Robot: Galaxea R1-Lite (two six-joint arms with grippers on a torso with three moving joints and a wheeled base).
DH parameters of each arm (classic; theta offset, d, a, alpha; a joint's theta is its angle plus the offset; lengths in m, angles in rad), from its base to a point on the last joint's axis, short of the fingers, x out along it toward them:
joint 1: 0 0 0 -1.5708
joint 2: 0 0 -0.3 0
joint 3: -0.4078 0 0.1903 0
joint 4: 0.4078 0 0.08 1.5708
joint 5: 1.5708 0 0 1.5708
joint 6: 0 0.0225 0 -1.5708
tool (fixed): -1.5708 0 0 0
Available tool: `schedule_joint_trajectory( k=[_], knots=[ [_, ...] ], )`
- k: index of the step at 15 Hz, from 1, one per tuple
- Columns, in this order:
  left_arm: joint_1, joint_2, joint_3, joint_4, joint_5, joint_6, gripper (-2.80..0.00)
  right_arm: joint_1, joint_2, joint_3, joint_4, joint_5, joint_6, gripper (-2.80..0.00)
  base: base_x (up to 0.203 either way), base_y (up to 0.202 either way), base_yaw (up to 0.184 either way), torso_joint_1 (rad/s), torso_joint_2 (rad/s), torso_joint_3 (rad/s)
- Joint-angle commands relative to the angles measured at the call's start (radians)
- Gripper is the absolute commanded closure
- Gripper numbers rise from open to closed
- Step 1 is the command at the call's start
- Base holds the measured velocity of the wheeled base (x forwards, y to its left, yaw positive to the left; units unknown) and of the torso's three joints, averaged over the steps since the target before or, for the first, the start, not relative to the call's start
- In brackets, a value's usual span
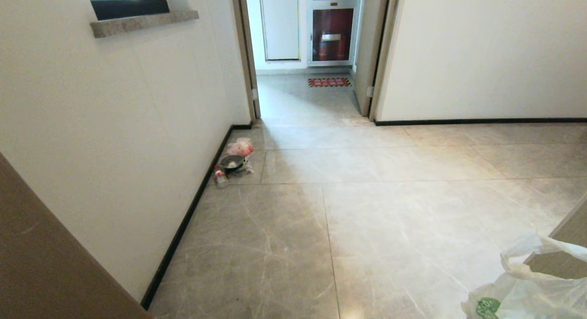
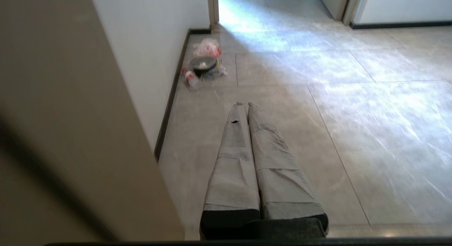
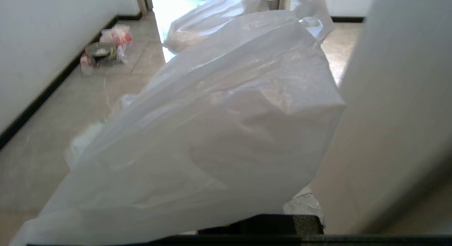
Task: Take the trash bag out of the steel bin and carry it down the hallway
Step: Put the trash bag at the door
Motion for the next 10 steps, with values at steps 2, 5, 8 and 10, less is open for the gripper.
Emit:
schedule_joint_trajectory(
  k=[2,5,8,10],
  knots=[
    [0.0,0.002,0.0,0.0,0.0,-0.001,0.0,0.0,-0.001,0.0,-0.001,0.001,-0.001,0.0,0.197,0.0,0.0,0.003,0.0,0.003],
    [0.0,0.001,0.0,0.0,0.0,-0.001,0.0,0.0,0.001,0.0,-0.002,0.001,-0.001,0.0,0.194,0.0,0.001,0.003,0.0,0.005],
    [0.0,0.002,0.0,0.0,0.0,-0.001,0.0,0.0,0.001,0.0,-0.001,0.001,-0.001,0.0,0.192,0.0,0.001,0.002,0.0,0.002],
    [0.0,0.002,0.0,0.0,0.0,-0.002,0.0,0.001,0.001,0.001,-0.002,0.001,-0.001,0.0,0.193,0.0,0.002,0.003,0.01,0.001]
  ],
)
